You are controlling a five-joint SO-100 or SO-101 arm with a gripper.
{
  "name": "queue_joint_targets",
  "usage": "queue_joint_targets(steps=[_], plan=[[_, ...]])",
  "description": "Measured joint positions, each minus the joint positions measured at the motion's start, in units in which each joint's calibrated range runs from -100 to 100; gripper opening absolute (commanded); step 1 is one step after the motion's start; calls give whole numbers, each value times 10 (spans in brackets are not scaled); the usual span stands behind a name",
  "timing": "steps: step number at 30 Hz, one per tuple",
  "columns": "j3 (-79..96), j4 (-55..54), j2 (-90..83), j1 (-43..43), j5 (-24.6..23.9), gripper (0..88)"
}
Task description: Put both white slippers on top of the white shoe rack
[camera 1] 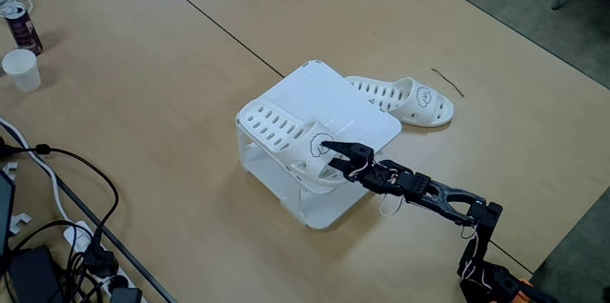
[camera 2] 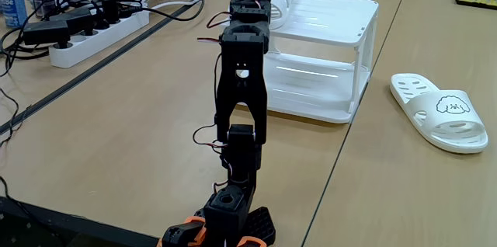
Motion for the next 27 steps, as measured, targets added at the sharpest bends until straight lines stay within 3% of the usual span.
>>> queue_joint_targets(steps=[27], plan=[[143,43,-164,0,0,180]])
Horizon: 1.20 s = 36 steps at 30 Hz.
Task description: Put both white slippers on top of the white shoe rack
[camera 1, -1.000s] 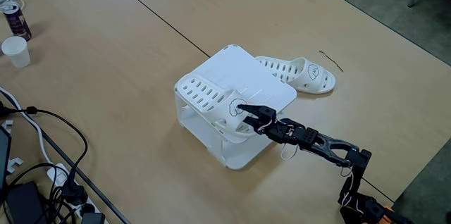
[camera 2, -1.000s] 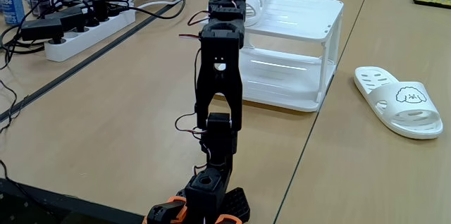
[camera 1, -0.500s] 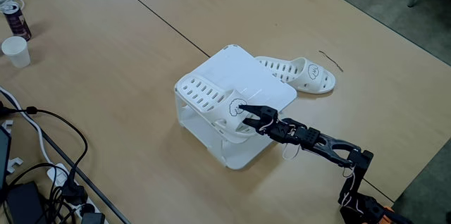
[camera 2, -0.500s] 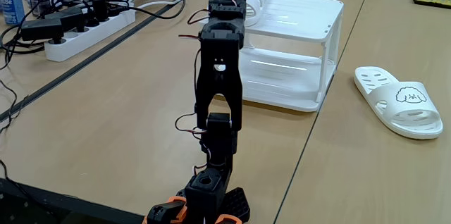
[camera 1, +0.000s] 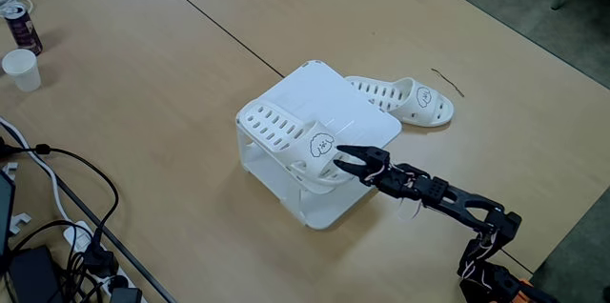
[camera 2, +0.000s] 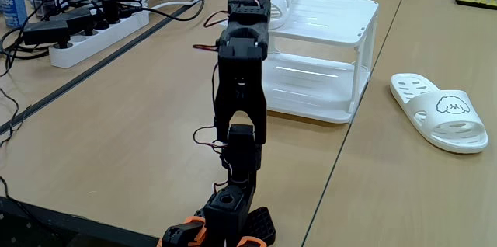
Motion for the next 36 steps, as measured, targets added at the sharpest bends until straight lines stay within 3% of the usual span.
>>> queue_joint_targets(steps=[13,36], plan=[[181,0,-157,82,0,179],[212,0,-164,4,0,179]])
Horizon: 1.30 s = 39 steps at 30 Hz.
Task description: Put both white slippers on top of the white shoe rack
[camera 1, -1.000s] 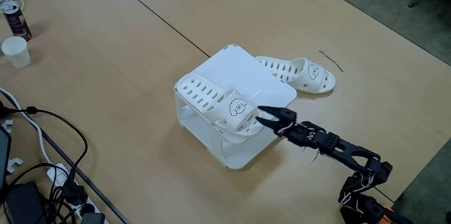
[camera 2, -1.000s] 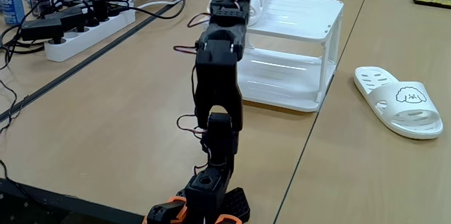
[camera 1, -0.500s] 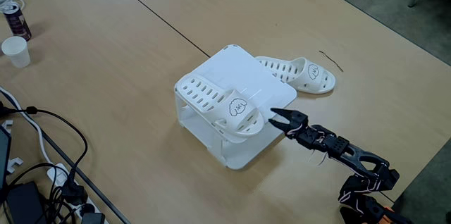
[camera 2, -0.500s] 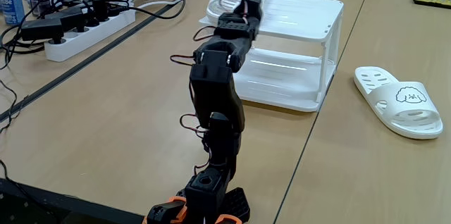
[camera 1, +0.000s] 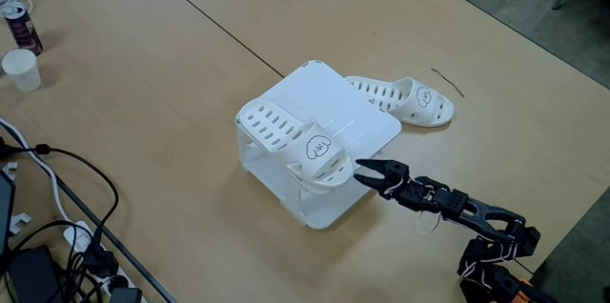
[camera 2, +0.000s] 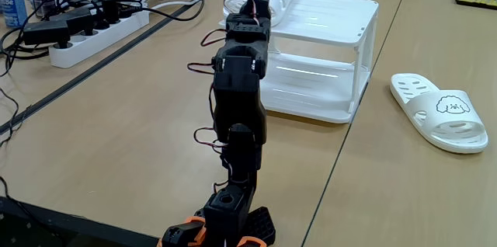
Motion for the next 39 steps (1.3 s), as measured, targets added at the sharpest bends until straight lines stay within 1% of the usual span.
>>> queue_joint_targets(steps=[5,11,15,20,22,27,32,39], plan=[[0,0,0,2,0,179],[0,0,-31,106,0,183],[0,0,-78,214,0,185],[49,0,-94,394,0,185],[62,0,-84,435,0,185],[47,-7,3,472,0,185],[-38,-75,144,471,0,185],[-166,-126,339,476,0,185]])
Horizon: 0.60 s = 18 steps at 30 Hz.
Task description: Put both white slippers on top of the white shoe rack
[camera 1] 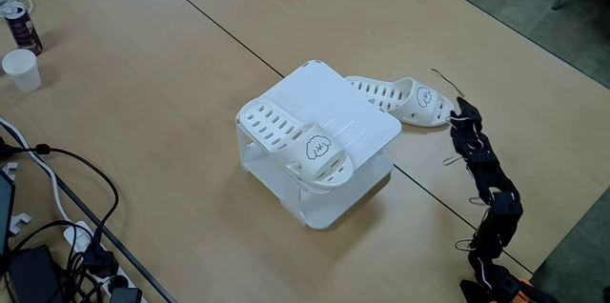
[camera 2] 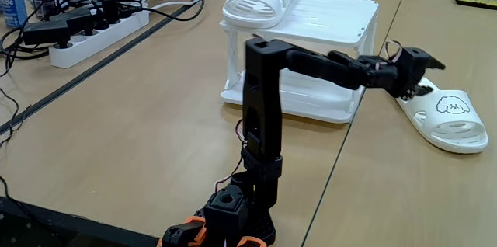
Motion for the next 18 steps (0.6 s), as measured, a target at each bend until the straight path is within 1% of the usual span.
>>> queue_joint_targets(steps=[5,10,14,18], plan=[[-114,-31,140,10,0,185],[-260,-34,274,19,0,185],[-364,-34,360,20,0,185],[-428,-34,422,19,0,182]])
